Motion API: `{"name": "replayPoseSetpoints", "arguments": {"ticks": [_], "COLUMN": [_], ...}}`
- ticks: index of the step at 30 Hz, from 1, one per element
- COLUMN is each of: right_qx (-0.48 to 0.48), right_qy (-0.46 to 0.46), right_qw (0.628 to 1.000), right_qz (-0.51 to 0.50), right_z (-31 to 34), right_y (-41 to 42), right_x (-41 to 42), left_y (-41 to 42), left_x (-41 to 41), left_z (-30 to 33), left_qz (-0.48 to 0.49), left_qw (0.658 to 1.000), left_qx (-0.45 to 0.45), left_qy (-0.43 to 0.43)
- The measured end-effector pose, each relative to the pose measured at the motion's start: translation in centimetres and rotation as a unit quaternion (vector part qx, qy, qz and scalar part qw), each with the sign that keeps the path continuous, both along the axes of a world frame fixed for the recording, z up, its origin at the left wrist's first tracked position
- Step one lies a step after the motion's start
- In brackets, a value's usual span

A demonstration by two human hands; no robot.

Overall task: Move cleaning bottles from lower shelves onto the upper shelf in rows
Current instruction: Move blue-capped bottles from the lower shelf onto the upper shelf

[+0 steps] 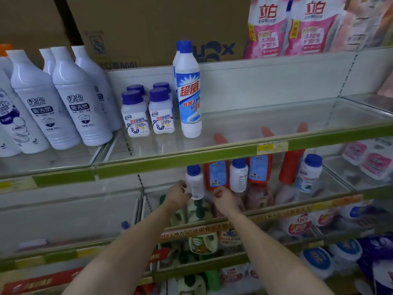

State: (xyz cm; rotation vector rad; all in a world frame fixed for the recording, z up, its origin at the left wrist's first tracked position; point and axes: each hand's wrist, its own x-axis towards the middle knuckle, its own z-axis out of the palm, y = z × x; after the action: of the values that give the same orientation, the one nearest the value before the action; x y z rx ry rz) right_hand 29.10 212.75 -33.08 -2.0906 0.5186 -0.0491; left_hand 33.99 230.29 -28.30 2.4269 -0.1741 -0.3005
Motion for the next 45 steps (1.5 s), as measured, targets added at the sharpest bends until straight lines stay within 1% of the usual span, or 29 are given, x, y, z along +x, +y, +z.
{"name": "replayPoseSetpoints", "arguments": {"ticks": [2,5,8,10,13,16,21,23,26,31,34,37,42,45], "right_qx": [0.03,0.076,0.121,0.135,0.131,0.107,0.085,0.093,0.074,0.06,0.031,0.004,-0.022,-0.017], "right_qy": [-0.008,0.005,0.022,0.032,0.034,0.046,0.049,0.054,0.077,0.124,0.117,0.106,0.088,0.06], "right_qw": [0.999,0.997,0.992,0.989,0.987,0.987,0.986,0.985,0.982,0.968,0.976,0.979,0.978,0.982], "right_qz": [0.012,0.024,0.028,0.051,0.088,0.111,0.134,0.134,0.153,0.209,0.183,0.173,0.187,0.177], "right_z": [-0.8,-1.7,-2.5,-3.1,-4.2,-5.0,-3.7,-3.7,-3.6,-3.8,-4.6,-5.8,-2.1,-1.0], "right_y": [-0.1,-0.8,-1.6,-2.0,-2.3,-2.6,-2.6,-2.6,-2.2,0.0,1.4,2.4,4.4,5.0], "right_x": [1.6,4.0,5.7,6.6,7.9,9.0,9.0,9.0,9.0,7.7,6.7,6.7,3.7,2.0], "left_y": [-0.7,-1.7,-2.7,-3.5,-4.6,-5.8,-6.2,-5.6,-4.6,-3.0,-1.7,-0.5,0.8,1.7], "left_x": [1.1,2.7,3.8,4.5,5.6,6.4,7.3,7.3,6.4,3.4,2.2,1.3,-0.7,-1.7], "left_z": [-0.7,-1.8,-2.9,-3.3,-3.7,-3.5,-3.2,-3.4,-3.9,-3.5,-3.2,-3.1,-2.4,-1.2], "left_qz": [0.026,0.075,0.104,0.124,0.146,0.158,0.18,0.185,0.162,0.063,0.043,0.047,0.057,0.026], "left_qw": [0.999,0.995,0.992,0.988,0.977,0.965,0.95,0.951,0.961,0.976,0.972,0.969,0.958,0.96], "left_qx": [-0.009,-0.043,-0.066,-0.089,-0.153,-0.206,-0.247,-0.245,-0.221,-0.208,-0.226,-0.239,-0.278,-0.276], "left_qy": [0.024,0.045,0.04,0.032,0.024,0.043,0.059,0.048,0.043,0.031,0.048,0.041,0.034,0.027]}}
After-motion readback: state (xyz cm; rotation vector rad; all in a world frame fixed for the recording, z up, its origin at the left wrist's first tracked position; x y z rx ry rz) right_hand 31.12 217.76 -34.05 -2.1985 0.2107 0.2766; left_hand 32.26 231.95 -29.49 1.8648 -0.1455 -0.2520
